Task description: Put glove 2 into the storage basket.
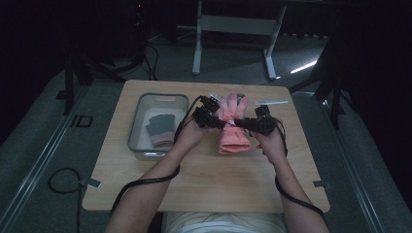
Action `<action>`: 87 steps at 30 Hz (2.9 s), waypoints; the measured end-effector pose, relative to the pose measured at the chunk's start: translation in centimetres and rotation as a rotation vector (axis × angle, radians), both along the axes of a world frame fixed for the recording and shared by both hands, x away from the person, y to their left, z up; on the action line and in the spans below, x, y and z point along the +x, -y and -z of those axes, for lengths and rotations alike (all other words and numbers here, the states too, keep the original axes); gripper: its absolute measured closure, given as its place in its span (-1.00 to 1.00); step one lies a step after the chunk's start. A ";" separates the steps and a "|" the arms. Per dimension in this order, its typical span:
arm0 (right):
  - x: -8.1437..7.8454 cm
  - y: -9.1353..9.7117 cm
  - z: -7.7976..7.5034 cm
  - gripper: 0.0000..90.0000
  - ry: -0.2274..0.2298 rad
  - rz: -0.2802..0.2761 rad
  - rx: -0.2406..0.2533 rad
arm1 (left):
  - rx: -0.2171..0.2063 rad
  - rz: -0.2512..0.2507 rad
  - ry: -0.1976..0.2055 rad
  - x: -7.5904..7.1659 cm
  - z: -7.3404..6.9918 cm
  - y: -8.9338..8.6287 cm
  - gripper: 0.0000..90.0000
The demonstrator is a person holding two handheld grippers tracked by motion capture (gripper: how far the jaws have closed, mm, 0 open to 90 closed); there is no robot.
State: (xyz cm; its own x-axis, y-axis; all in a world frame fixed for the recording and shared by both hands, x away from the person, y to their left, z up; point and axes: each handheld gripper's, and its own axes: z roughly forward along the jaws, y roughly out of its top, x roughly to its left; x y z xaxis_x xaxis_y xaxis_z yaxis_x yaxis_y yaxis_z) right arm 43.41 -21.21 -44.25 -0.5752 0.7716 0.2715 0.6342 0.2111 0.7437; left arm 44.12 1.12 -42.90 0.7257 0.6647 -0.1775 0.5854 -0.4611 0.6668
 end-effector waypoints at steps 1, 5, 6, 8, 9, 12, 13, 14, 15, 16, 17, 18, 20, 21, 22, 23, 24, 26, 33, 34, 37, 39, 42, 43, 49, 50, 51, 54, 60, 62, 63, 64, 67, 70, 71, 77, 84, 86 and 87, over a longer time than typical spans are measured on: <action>0.1 -0.4 -0.2 0.47 0.005 -0.007 0.003 | 0.000 -0.007 0.000 -0.1 -0.3 -0.4 0.78; 0.5 -2.5 -1.5 0.47 0.020 -0.042 0.003 | 0.012 -0.032 0.007 -0.2 -1.4 -2.1 0.78; 0.5 -2.5 -1.5 0.47 0.020 -0.042 0.003 | 0.013 -0.041 0.011 -0.3 -1.7 -2.5 0.78; 0.7 -3.4 -1.9 0.47 0.027 -0.056 0.000 | 0.019 -0.051 0.013 -0.4 -2.1 -3.2 0.78; 0.8 -4.2 -2.2 0.47 0.033 -0.067 -0.002 | 0.024 -0.062 0.015 -0.6 -2.4 -3.9 0.78; 1.0 -5.2 -2.7 0.47 0.035 -0.088 -0.003 | 0.018 -0.066 0.016 -0.6 -2.6 -4.7 0.78; 1.1 -5.5 -2.8 0.47 0.038 -0.095 -0.005 | 0.018 -0.069 0.017 -0.7 -2.8 -5.1 0.78; 1.2 -5.8 -3.0 0.47 0.040 -0.102 -0.004 | 0.018 -0.079 0.020 -0.8 -3.1 -5.7 0.78; 1.2 -6.2 -3.2 0.47 0.042 -0.106 -0.006 | 0.018 -0.079 0.020 -0.8 -3.1 -5.7 0.78; 1.2 -6.2 -3.2 0.47 0.042 -0.106 -0.006 | 0.019 -0.082 0.020 -0.8 -3.3 -6.0 0.78; 1.3 -6.8 -3.5 0.47 0.047 -0.119 -0.008 | 0.020 -0.088 0.021 -0.9 -3.4 -6.4 0.78; 1.3 -6.8 -3.5 0.47 0.047 -0.119 -0.008 | 0.024 -0.093 0.022 -1.0 -3.5 -6.7 0.78; 1.5 -8.0 -3.9 0.47 0.052 -0.140 -0.022 | 0.024 -0.107 0.025 -1.2 -3.7 -7.3 0.78; 1.5 -8.0 -3.9 0.47 0.052 -0.140 -0.022 | 0.026 -0.112 0.024 -1.2 -3.8 -7.7 0.78; 1.6 -8.9 -4.1 0.47 0.054 -0.157 -0.028 | 0.027 -0.118 0.024 -1.3 -3.9 -8.2 0.78; 1.6 -9.3 -4.2 0.47 0.055 -0.164 -0.030 | 0.028 -0.122 0.025 -1.4 -4.0 -8.6 0.78; 1.6 -9.3 -4.2 0.47 0.055 -0.164 -0.030 | 0.030 -0.125 0.026 -1.5 -4.1 -9.0 0.78; 1.8 -10.6 -4.5 0.47 0.059 -0.187 -0.033 | 0.028 -0.137 0.021 -1.6 -4.3 -9.9 0.78; 2.2 -14.1 -4.9 0.47 0.061 -0.241 -0.046 | 0.032 -0.199 0.013 -2.4 -4.6 -13.4 0.78; 2.2 -14.5 -4.9 0.47 0.062 -0.247 -0.043 | 0.037 -0.205 0.011 -2.5 -4.6 -13.8 0.78; 2.3 -15.4 -4.7 0.47 0.055 -0.259 -0.040 | 0.044 -0.223 0.003 -2.7 -4.5 -14.5 0.78; 2.4 -16.4 -4.5 0.47 0.051 -0.272 -0.042 | 0.050 -0.241 -0.003 -2.9 -4.4 -15.3 0.78; 2.6 -18.3 -4.2 0.47 0.048 -0.294 -0.040 | 0.058 -0.273 -0.011 -3.1 -4.3 -16.5 0.78; 2.6 -18.3 -4.2 0.47 0.048 -0.294 -0.040 | 0.061 -0.280 -0.013 -3.1 -4.3 -16.9 0.78; 3.1 -21.1 -3.8 0.47 0.034 -0.320 -0.026 | 0.097 -0.325 -0.024 -3.2 -4.4 -19.0 0.78; 3.3 -21.5 -3.6 0.47 0.030 -0.326 -0.023 | 0.103 -0.332 -0.024 -3.2 -4.3 -19.3 0.78; 3.4 -21.9 -3.5 0.47 0.025 -0.330 -0.025 | 0.107 -0.338 -0.028 -3.2 -4.1 -19.5 0.78; 4.0 -22.9 -2.8 0.47 0.015 -0.340 -0.037 | 0.121 -0.356 -0.032 -2.7 -3.5 -20.0 0.78; 5.2 -23.5 -1.6 0.48 -0.015 -0.338 -0.081 | 0.099 -0.373 -0.065 -1.5 -1.6 -20.0 0.78; 5.6 -23.5 -1.0 0.47 -0.029 -0.341 -0.090 | 0.107 -0.376 -0.076 -1.2 -0.9 -19.8 0.78; 5.8 -23.5 -0.6 0.47 -0.034 -0.344 -0.096 | 0.107 -0.376 -0.076 -1.2 -0.9 -19.8 0.78; 6.0 -23.5 -0.2 0.48 -0.041 -0.339 -0.101 | 0.112 -0.379 -0.082 -0.9 -0.2 -19.7 0.78; 6.3 -23.6 0.8 0.47 -0.054 -0.336 -0.113 | 0.111 -0.384 -0.106 -0.4 1.0 -19.6 0.78; 6.5 -23.8 1.8 0.47 -0.070 -0.334 -0.131 | 0.108 -0.384 -0.133 -0.2 2.0 -19.7 0.78; 6.5 -23.8 2.2 0.48 -0.079 -0.331 -0.132 | 0.108 -0.382 -0.140 -0.1 2.3 -19.7 0.78; 6.7 -24.0 3.4 0.47 -0.126 -0.338 -0.152 | 0.109 -0.378 -0.176 0.0 3.6 -19.8 0.78; 7.4 -24.6 4.2 0.37 -0.163 -0.328 -0.184 | 0.122 -0.395 -0.195 0.6 4.7 -20.1 0.70; 7.6 -24.9 4.1 0.31 -0.166 -0.322 -0.208 | 0.133 -0.390 -0.195 0.7 4.8 -20.2 0.62; 7.7 -25.0 4.1 0.29 -0.165 -0.322 -0.215 | 0.132 -0.396 -0.198 0.8 4.9 -20.3 0.59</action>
State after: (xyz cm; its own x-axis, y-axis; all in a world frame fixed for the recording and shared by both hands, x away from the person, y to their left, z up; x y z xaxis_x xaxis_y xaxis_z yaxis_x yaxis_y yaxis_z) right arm 51.14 3.79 -48.37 -0.7584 0.6088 0.2328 0.6176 0.5570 0.5552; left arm 44.94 21.42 -47.77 0.3723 0.9101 -0.1820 0.8438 -0.2502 0.4748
